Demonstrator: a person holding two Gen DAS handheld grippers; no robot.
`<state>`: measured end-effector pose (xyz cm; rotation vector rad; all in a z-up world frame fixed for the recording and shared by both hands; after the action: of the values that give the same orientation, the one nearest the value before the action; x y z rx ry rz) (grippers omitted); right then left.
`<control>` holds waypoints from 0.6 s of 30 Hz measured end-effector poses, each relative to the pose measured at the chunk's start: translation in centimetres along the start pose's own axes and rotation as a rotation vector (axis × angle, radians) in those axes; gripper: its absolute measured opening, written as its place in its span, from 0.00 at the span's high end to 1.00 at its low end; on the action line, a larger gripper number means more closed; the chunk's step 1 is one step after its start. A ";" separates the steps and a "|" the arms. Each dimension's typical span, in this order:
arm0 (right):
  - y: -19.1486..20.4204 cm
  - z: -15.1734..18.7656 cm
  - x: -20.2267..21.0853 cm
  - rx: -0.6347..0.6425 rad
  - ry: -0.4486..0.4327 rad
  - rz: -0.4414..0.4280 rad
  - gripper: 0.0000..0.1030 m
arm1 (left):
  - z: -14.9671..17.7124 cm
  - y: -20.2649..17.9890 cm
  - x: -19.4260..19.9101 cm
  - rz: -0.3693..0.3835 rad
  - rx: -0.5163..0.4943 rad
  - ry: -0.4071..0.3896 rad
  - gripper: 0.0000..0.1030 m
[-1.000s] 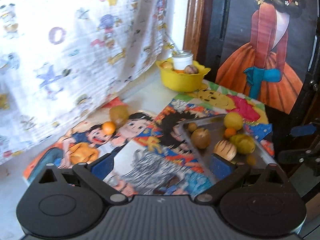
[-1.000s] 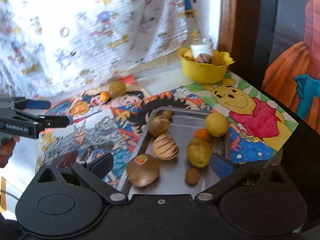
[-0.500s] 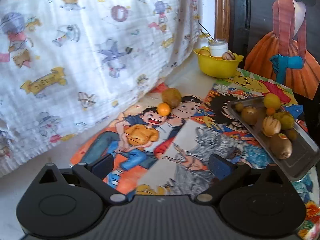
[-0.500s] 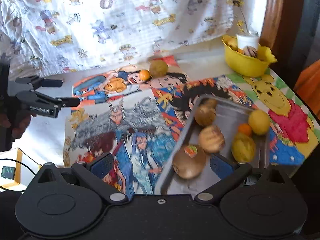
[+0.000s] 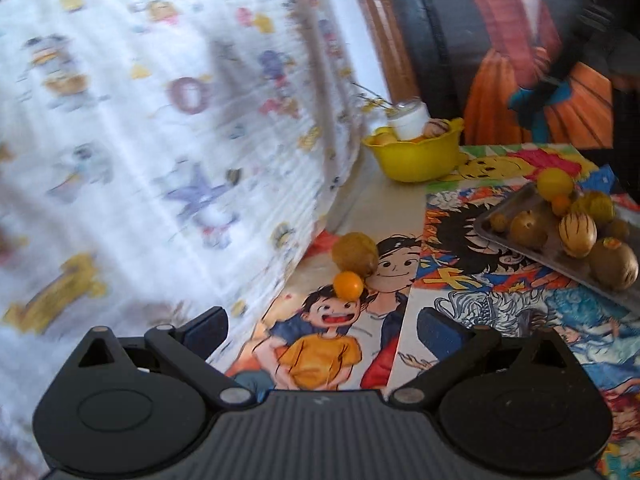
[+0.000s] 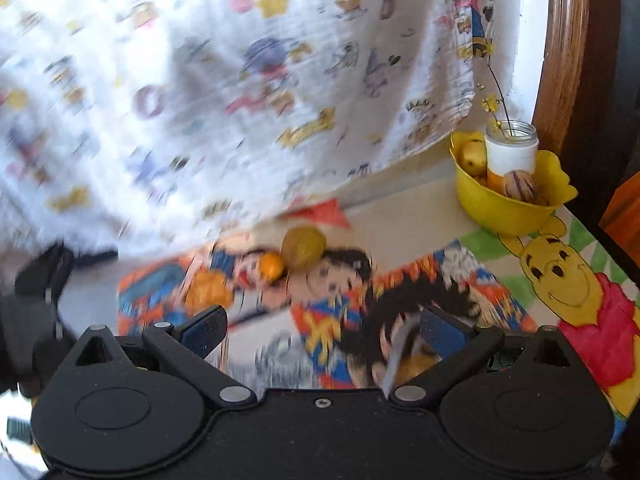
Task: Organize fruits
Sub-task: 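Grasp the olive-green oval fruit with the right tool while the left tool grasps the small orange fruit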
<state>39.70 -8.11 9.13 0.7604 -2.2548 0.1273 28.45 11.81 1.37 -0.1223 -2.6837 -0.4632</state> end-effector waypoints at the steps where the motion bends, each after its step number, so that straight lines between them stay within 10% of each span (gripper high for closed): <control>1: -0.1 -0.7 -1.1 -0.019 -0.004 0.000 0.01 | 0.0 -0.2 -0.7 0.009 -0.013 0.005 0.00; 18: -1.6 -2.7 -19.3 -0.339 0.134 -0.128 0.16 | 1.1 0.0 -12.2 -0.004 0.147 0.137 0.11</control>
<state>52.90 0.79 -2.30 0.6872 -2.0230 -0.2528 39.18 11.96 -4.60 -0.0404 -2.5727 -0.2636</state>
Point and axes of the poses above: each gripper's, at about its wrist camera, not at the fingertips, and x roughly against the way its jaws point, y to its left, z to its underside, the point moved 7 cm from there along -x, roughly the way its jaws point, and after that the axes turned 5 degrees about -y, right-handed, at the moved point
